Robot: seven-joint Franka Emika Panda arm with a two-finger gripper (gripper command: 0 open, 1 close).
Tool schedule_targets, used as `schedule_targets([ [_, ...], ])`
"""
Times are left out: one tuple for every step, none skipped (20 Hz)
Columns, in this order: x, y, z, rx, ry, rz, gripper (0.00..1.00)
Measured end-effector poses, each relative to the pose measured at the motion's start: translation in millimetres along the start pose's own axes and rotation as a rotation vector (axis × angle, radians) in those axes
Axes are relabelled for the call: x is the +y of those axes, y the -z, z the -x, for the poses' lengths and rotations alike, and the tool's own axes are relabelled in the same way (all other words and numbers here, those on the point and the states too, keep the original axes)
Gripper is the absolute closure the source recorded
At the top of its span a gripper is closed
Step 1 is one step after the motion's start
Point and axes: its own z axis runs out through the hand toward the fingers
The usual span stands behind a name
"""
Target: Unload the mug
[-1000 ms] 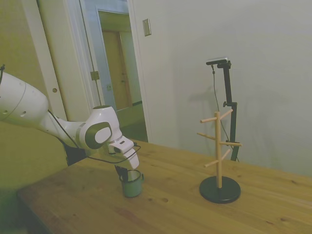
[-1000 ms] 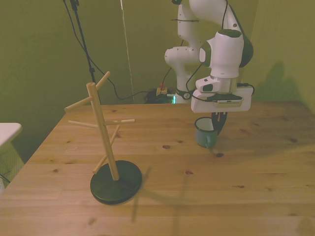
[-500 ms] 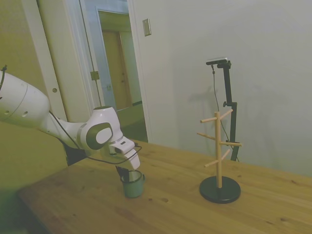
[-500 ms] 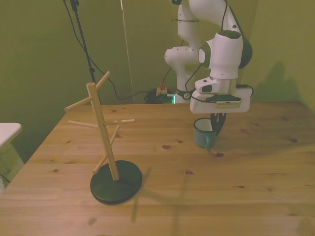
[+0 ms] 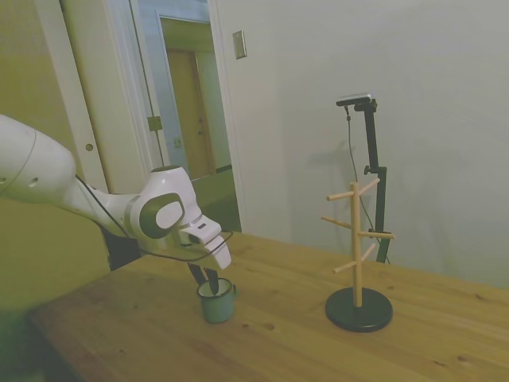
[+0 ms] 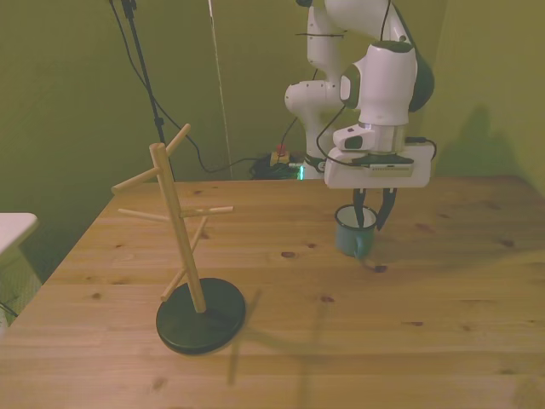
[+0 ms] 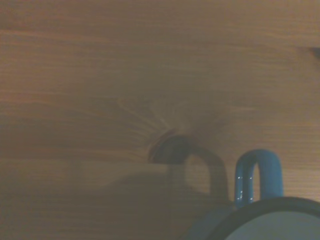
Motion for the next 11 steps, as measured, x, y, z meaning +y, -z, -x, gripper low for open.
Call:
schedule_targets([
  [0, 5, -1, 0.013, 0.004, -0.006, 0.00],
  [0, 12, -1, 0.026, 0.005, -0.017, 0.00],
  [0, 19, -1, 0.036, 0.005, -0.027, 0.00],
  [0, 27, -2, 0.046, 0.005, -0.038, 0.00],
  [0, 35, -2, 0.057, 0.005, -0.049, 0.00],
  [0, 44, -1, 0.066, 0.006, -0.060, 0.00],
  [-1, 52, 1, 0.071, 0.007, -0.067, 0.00],
  [-2, 59, 3, 0.073, 0.008, -0.075, 0.00],
  [-4, 66, 5, 0.071, 0.010, -0.082, 0.00],
  [-6, 72, 9, 0.067, 0.014, -0.089, 0.00],
  [-8, 78, 12, 0.058, 0.017, -0.095, 0.00],
])
